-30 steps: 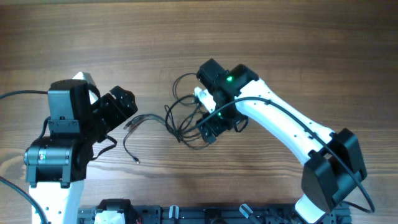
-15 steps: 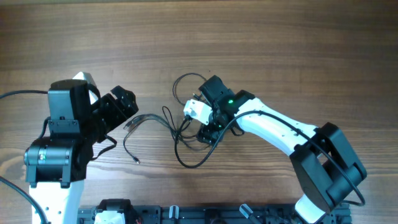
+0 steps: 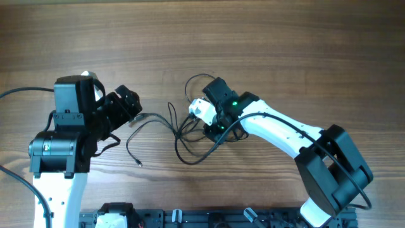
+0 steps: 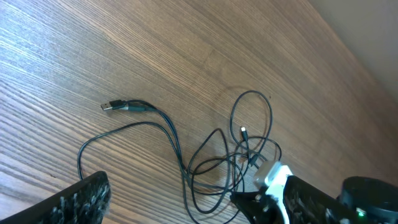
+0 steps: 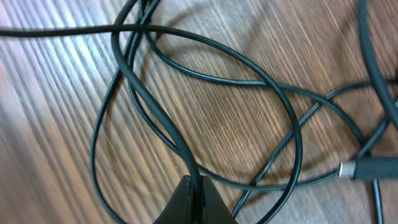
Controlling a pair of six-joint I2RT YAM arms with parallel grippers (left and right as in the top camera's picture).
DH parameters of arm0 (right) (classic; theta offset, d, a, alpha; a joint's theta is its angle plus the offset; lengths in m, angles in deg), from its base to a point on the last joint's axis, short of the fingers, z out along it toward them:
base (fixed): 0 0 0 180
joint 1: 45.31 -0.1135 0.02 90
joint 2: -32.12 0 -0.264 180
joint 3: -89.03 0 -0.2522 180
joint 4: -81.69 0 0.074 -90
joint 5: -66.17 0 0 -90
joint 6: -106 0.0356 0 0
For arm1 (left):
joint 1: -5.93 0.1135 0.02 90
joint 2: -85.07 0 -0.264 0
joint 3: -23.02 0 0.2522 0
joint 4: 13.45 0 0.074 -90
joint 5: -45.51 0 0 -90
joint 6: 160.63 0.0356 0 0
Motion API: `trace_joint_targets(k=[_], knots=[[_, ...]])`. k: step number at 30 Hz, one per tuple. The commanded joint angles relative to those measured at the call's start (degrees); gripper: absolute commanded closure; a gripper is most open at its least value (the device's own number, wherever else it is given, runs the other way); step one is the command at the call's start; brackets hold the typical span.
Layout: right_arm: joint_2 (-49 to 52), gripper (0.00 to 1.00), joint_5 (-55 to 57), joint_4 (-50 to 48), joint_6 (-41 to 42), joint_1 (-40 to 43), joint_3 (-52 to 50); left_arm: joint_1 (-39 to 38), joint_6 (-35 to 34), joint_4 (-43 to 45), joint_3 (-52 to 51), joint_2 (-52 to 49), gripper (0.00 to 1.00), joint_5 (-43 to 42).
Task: Untangle cables
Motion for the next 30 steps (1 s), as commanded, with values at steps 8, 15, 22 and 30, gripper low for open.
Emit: trace_joint_targets(k=[8,15,22,30], knots=[[-6.0,0.96,-0.5,24.0,11.9,-0.2,49.4,0.4,1.3,-0.8,0.8,0.0,0.1,-0.5],[-6.2,0.96,2.3,24.4,13.7,-0.2,74.4,0.4,1.3,-0.9,0.8,0.0,0.1,-9.2],[-7.1,0.96,11.6,12.9,13.3,-0.2,74.4,-0.8,8.9,-0.9,0.8,0.0,0.12,-18.5],[-8.0,0.96,8.2,-17.0,13.3,-0.2,74.4,-9.2,10.2,0.4,0.8,-0.8,0.1,-18.4]])
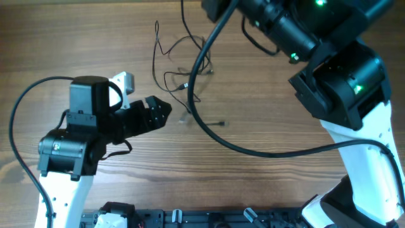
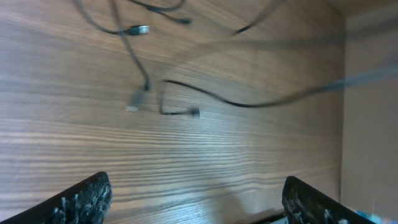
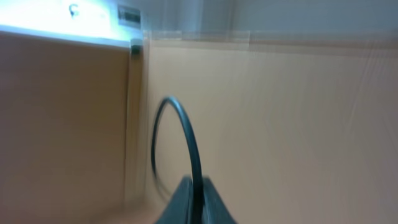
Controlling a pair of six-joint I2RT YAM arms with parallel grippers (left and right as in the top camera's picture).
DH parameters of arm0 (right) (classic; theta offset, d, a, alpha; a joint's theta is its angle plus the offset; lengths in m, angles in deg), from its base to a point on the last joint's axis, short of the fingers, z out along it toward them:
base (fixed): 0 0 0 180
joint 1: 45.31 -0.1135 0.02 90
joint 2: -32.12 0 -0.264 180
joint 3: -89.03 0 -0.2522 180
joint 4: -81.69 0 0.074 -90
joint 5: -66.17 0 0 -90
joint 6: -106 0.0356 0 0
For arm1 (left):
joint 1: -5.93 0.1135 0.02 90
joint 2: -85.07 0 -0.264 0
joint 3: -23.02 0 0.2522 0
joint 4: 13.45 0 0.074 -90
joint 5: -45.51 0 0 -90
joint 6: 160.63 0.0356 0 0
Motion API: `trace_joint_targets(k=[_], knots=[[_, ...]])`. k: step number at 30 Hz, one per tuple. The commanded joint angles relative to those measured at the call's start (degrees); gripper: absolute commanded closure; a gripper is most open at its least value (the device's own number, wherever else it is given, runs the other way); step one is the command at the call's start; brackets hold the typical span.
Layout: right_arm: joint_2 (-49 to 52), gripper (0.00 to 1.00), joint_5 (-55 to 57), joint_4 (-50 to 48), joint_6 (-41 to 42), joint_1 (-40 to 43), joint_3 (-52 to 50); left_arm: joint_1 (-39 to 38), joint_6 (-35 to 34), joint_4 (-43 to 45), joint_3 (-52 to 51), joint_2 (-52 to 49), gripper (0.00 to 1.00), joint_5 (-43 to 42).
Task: Untangle cables
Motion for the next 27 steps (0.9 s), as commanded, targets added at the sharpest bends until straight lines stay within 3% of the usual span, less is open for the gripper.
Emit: trace_joint_targets(k=[1,3,6,12,20,21,24,27], knots=[[-1.8,0.96,-3.0,-8.4,0.4,-0.2,0.8,-2.2,1.4,0.3,0.7,-1.1,0.11,-0.9],[-2.5,0.96,-8.3,-12.9,0.4,-0.2,0.8,-2.8,1.4,0.3,0.7,-2.2,0.11,-0.9],[-3.1,0.96,-5.5,-8.5,-1.0,0.5,0.8,-2.8,1.4,0.3,0.7,-3.2,0.11,-0.9],[-4.5,0.96,18.4,7.3,-8.7,9.9,0.8,-2.8,1.7,0.3,0.7,-3.2,0.09,0.2],[-4.5,0.96,3.2,16.4,-4.1,47.9,0.8,-2.8,4.6,-1.7,0.7,-3.2,0.07,0.9],[-4.1,0.96,1.8,17.4,-0.8,56.5,0.3,-2.7,4.6,-2.8,0.7,-3.2,0.07,1.3],[-2.4,0.96,-1.8,14.4,10.6,72.0,-3.6,-2.7,4.9,-3.7,0.7,-3.2,0.07,1.7],[0.4,0.96,-10.6,10.3,20.8,83.2,-6.3,-2.8,5.9,-4.2,0.7,-3.2,0.06,1.7]])
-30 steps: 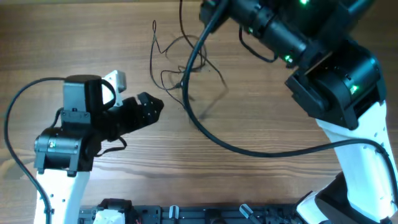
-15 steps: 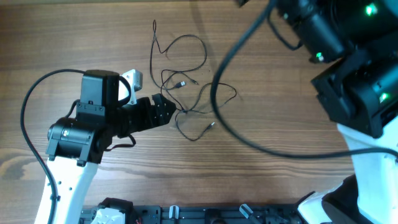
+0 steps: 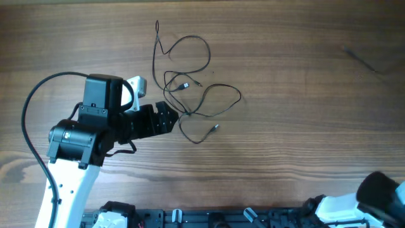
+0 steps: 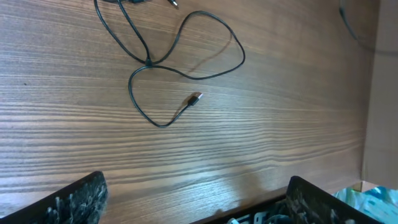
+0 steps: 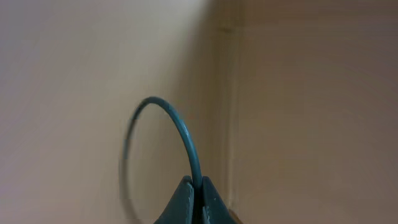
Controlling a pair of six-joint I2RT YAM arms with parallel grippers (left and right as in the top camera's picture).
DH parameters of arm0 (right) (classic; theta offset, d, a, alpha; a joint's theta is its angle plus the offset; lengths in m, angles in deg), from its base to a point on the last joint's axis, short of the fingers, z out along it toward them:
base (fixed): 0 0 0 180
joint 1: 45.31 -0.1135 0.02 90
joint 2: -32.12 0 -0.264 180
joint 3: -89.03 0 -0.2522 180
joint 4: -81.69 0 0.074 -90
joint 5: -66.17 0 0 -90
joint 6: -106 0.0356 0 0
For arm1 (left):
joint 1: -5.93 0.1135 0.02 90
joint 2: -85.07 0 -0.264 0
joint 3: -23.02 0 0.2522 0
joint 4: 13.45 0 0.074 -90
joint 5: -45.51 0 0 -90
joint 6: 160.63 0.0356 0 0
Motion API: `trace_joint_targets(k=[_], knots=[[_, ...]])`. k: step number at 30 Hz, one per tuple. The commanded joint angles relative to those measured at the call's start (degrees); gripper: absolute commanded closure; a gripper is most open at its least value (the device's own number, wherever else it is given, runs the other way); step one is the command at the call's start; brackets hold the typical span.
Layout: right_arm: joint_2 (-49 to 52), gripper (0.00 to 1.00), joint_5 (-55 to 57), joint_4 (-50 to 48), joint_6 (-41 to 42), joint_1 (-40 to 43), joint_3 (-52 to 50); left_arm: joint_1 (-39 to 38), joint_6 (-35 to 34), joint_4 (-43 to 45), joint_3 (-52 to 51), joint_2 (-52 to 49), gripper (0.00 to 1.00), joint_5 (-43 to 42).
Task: Untangle cables
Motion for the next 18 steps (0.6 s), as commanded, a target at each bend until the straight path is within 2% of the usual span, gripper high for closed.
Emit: trace_joint_targets(k=[1,4,6,8,9,11,13,16,17,18], knots=[[4.1,0.96,-12.2,-4.3,14.3,10.1,-2.2,-0.2,2.0,-0.5,0.7,0.0,0.06,0.7],[8.7,0.96,-12.6,-4.5,21.5,17.0,-2.2,-0.2,2.0,-0.6,0.7,0.0,0.04,0.7],[12.1,0.96,-13.9,-3.0,22.6,19.6,-2.3,-0.2,2.0,-0.6,0.7,0.0,0.04,0.7],[15.3,0.96,-11.1,2.7,26.2,20.6,-2.3,-0.2,2.0,-0.6,0.7,0.0,0.04,0.7],[16.6,0.96,-8.2,6.7,29.4,20.7,-2.3,-0.2,2.0,-0.6,0.7,0.0,0.03,0.7],[21.7,0.96,2.5,23.9,40.6,20.6,-2.3,-0.2,1.9,-0.6,0.7,0.0,0.03,0.6],[26.6,0.96,6.8,34.4,50.1,20.4,-2.3,-0.2,1.9,-0.6,0.7,0.0,0.03,-0.2],[31.8,0.95,6.8,44.5,55.5,20.3,-2.3,-0.2,1.9,-0.6,0.7,0.0,0.03,-0.4],[32.7,0.74,6.8,46.5,55.5,20.2,-2.3,-0.2,1.9,-0.6,0.7,0.0,0.03,-0.4],[33.5,0.26,6.7,48.3,55.4,19.9,-2.3,-0.2,1.9,-0.6,0.7,0.0,0.03,-0.4]])
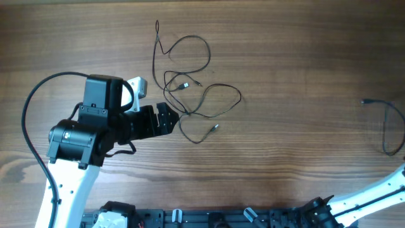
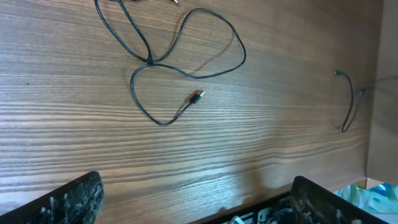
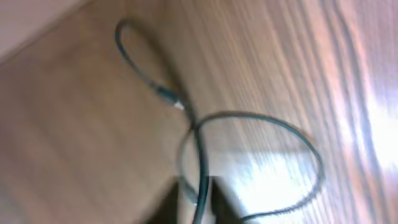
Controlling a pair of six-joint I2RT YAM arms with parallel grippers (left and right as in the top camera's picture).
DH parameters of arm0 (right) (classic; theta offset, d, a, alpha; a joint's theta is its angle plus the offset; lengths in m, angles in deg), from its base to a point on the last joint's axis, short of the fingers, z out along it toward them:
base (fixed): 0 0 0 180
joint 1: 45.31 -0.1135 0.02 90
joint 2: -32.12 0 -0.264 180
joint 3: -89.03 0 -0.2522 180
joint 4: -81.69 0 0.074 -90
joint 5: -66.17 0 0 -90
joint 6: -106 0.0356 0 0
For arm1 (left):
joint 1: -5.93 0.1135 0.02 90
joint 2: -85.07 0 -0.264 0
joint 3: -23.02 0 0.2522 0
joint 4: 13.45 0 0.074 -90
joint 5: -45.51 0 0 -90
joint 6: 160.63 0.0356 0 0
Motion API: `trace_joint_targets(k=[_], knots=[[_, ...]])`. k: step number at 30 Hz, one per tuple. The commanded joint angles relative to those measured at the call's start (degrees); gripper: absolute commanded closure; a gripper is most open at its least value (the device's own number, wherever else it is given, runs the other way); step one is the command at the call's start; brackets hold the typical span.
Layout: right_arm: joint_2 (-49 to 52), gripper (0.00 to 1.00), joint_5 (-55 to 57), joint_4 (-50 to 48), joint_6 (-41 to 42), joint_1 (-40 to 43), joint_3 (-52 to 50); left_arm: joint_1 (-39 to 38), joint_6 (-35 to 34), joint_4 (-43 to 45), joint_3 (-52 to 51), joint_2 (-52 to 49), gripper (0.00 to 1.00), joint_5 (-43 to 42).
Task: Untangle cables
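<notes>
A tangle of thin black cables [image 1: 190, 82] lies on the wooden table, with a loop [image 2: 205, 43] and a loose connector [image 2: 197, 96] in the left wrist view. One separate black cable [image 1: 387, 130] lies by the right edge, also a small curve [image 2: 348, 106] far off. My left gripper [image 1: 163, 119] stands open just left of the tangle, with nothing between its fingers [image 2: 74, 196]. The right wrist view is blurred: that cable [image 3: 249, 118] runs between the parted fingers of my right gripper [image 3: 196, 186], low over the table.
The table's right edge [image 2: 373, 93] runs beside the separated cable. A black rail with fittings [image 1: 209, 218] lines the front edge. A white link of the right arm [image 1: 373, 193] crosses the bottom right corner.
The separated cable, then held up off the table in my shut right gripper, now lies on the wood at the right edge, and the fingers have parted. The left arm and tangle are unchanged.
My right gripper was shut on one cable inside the tangle at mid-table. Then it was raised high with that cable trailing from the pile, which had shifted to the far side. Then the cable was clear of the tangle, and now it rests alone at the right.
</notes>
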Motion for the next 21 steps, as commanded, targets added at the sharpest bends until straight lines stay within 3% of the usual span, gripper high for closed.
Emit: trace_joint_targets(k=[1,2,6,9,10,12,16,21], knots=[[1.5,0.07,2.3,4.0,3.1,-1.2,0.6,-0.2,1.1,0.0,0.7,0.0,0.03,-0.5],[1.5,0.01,2.3,5.1,3.1,-1.9,0.6,-0.2,1.1,0.0,0.7,0.0,0.03,-0.5],[1.5,0.0,1.2,8.7,2.2,-5.1,0.6,-0.2,1.2,-0.5,0.7,0.0,0.03,-0.5],[1.5,0.0,0.3,7.6,-12.3,-11.7,0.6,-0.1,1.2,-0.6,0.7,0.0,0.02,-0.5],[1.5,0.0,4.2,6.4,-16.9,-14.5,0.5,-0.2,1.2,-0.6,0.7,0.0,0.02,-0.5],[1.5,0.01,16.3,5.7,-18.1,-19.6,-0.8,-0.2,1.2,-0.6,0.7,0.0,0.02,-0.5],[1.5,0.12,19.9,2.3,-17.7,-24.4,-10.7,-0.2,1.2,-0.6,0.7,0.0,0.02,-0.5],[1.5,0.11,18.3,-5.7,-17.9,-23.7,-26.3,-0.2,1.2,-0.7,0.7,0.0,0.02,-0.5]])
